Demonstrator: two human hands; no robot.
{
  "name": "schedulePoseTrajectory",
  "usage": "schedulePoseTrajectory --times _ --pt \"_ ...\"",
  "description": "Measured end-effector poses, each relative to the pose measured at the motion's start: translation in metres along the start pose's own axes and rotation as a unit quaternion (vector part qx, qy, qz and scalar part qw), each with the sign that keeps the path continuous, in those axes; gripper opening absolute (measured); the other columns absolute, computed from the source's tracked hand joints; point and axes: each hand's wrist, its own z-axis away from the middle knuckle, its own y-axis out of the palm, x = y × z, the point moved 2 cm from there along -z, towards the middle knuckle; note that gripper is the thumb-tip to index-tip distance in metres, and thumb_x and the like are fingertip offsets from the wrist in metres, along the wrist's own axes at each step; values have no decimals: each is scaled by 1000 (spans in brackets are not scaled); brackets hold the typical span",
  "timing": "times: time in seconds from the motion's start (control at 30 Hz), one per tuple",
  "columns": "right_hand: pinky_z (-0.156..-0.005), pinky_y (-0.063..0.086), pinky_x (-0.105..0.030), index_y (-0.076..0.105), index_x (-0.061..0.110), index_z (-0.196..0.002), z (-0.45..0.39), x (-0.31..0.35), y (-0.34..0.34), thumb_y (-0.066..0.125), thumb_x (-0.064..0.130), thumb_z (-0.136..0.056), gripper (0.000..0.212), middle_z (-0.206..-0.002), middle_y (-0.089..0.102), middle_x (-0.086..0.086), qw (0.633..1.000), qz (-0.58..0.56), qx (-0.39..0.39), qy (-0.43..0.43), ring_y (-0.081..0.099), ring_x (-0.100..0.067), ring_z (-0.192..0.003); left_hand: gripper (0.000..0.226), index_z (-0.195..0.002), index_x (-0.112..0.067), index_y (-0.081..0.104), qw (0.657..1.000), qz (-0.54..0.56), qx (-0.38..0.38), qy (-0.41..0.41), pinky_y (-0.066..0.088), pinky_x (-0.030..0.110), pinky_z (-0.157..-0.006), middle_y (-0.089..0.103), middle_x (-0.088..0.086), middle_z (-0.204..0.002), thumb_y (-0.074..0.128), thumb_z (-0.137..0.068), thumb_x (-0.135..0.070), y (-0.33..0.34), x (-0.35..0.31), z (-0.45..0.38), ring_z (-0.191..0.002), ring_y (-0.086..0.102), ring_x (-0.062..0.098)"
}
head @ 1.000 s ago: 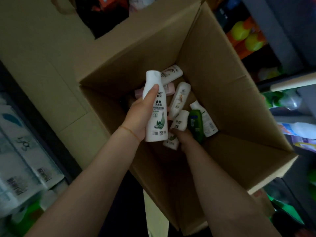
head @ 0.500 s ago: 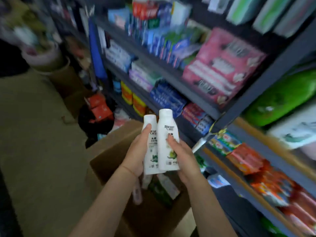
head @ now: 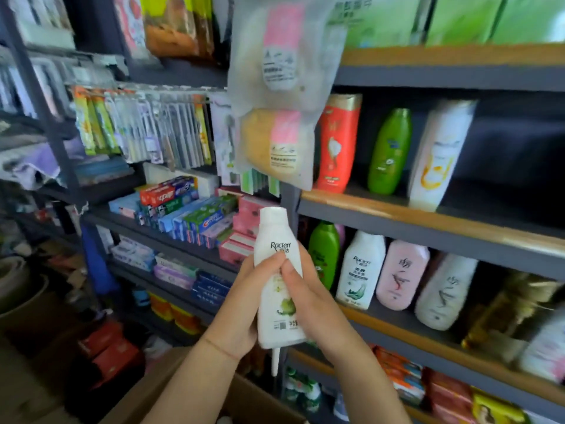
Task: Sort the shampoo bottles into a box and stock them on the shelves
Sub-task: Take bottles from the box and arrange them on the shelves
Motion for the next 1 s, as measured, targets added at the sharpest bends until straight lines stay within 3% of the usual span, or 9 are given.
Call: schedulePoseTrajectory --times 0.17,0.23,0.4,0.53,0.67,0.83,1.0 --pt "-80 58 -25 39 46 -138 28 18 -54 63 52 -86 57 -116 68 18 999 -18 -48 -9 69 -3 -102 55 -117 -14 70 998 -21 64 13 57 40 -68 73 21 -102 72 -67 -36 59 6 0 -84 73 33" --pt "-79 58 -25 49 36 -131 38 24 -77 72 44 -86 51 -115 70 11 998 -1 -67 -7 70 -5 -100 51 -119 -17 70 995 -43 82 50 55 41 -70 75 17 -99 78 -72 -33 85 9 -1 -85 73 33" --pt "-89 58 -43 53 27 -130 63 49 -143 80 33 -82 55 -116 70 1 984 93 -135 -72 69 -16 -106 56 -135 -26 55 962 -63 233 125 59 35 -79 70 7 -123 74 -83 -20 156 3 -4 -108 69 26" --pt "-82 59 -32 49 24 -133 78 74 -189 83 17 -79 64 -116 69 6 964 118 -199 -129 68 -10 -105 74 -148 -31 39 919 -119 335 171 53 34 -96 60 -3 -139 73 -84 -18 205 -6 -14 -126 59 17" --pt "-76 53 -19 45 27 -127 79 93 -224 86 14 -74 68 -107 64 23 930 180 -265 -179 65 1 -100 68 -147 -40 37 893 -154 356 229 51 26 -95 58 -16 -138 67 -90 -17 247 -14 -16 -126 56 5" --pt "-83 55 -21 39 31 -133 67 110 -258 84 11 -73 77 -110 59 30 901 222 -300 -221 62 1 -104 77 -150 -45 32 871 -198 349 284 41 42 -113 49 -17 -147 72 -87 -26 277 -15 -33 -135 49 10" --pt "-78 46 -6 36 35 -133 45 123 -283 84 17 -76 77 -109 53 43 890 263 -291 -231 57 14 -102 79 -156 -36 23 870 -217 334 291 36 36 -117 41 -15 -154 64 -93 -13 291 -13 -52 -140 42 6"
